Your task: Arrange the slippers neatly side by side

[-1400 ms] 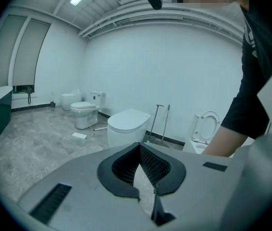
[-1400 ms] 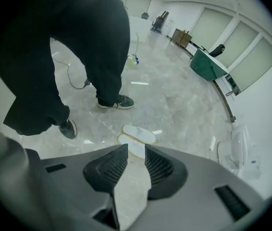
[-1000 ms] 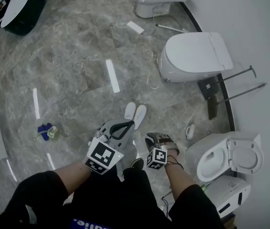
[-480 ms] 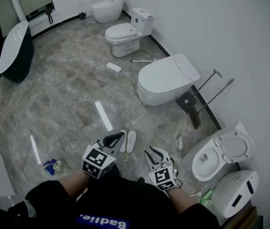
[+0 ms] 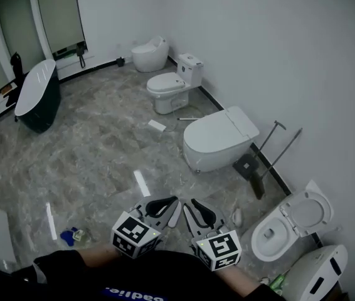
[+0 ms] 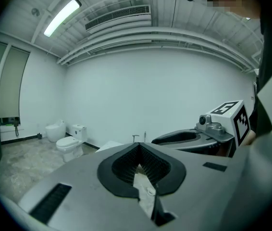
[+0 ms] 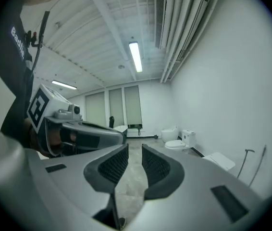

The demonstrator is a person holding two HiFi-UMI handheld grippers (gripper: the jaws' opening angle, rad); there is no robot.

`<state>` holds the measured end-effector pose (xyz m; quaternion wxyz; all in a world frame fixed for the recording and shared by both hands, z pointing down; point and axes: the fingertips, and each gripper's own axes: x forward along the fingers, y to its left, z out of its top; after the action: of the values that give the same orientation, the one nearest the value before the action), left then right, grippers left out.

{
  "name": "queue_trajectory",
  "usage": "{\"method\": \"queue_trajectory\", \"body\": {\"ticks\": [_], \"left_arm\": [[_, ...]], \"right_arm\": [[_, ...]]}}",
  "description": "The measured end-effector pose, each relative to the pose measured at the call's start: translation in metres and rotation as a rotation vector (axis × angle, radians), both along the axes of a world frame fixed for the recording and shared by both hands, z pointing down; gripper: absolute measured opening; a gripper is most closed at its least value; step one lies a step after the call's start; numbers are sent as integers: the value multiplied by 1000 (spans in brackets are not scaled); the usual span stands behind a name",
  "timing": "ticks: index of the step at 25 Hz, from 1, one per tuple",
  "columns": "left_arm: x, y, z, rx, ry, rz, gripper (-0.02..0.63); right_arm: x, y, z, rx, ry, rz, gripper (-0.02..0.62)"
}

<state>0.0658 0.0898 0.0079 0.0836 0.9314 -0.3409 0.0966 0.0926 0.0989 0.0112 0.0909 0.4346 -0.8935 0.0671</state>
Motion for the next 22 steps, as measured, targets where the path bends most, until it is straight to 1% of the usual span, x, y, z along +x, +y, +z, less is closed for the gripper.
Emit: {"method": "queue_trajectory", "body": {"ticks": [2, 4, 5, 6, 7, 8, 9, 12, 16, 20, 22], "left_arm": [[0, 20, 6, -12, -2, -43, 2], [-1, 39, 19, -46, 5, -73, 2], [-1, 47, 24, -66, 9, -80, 2], [0, 55, 27, -80, 12, -81, 2], [2, 61, 27, -85, 13, -76, 2], [3, 66, 25, -82, 15, -68, 2], [3, 70, 21, -72, 16, -59, 2], [-4, 73, 15, -40, 16, -33, 2], [-20, 68, 5, -7, 34, -16, 2], [-39, 71, 3, 18, 54, -14, 2], [-45, 71, 1, 38, 45, -6, 2]], "right_arm": [[-1, 21, -2, 23, -29, -10, 84], [-3, 42, 9, 40, -44, -25, 83], [-3, 50, 14, 48, -55, -36, 71], [-2, 57, 16, 49, -73, -46, 35], [-1, 62, 14, 44, -92, -56, 15], [-1, 67, 10, 42, -105, -65, 0], [-3, 71, 5, 46, -108, -75, -2], [-20, 77, -8, 88, -68, -92, -2], [-41, 75, -19, 105, -53, -89, -2], [-61, 72, -16, 129, -21, -108, -2], [-68, 71, -15, 134, -18, -94, -2]]}}
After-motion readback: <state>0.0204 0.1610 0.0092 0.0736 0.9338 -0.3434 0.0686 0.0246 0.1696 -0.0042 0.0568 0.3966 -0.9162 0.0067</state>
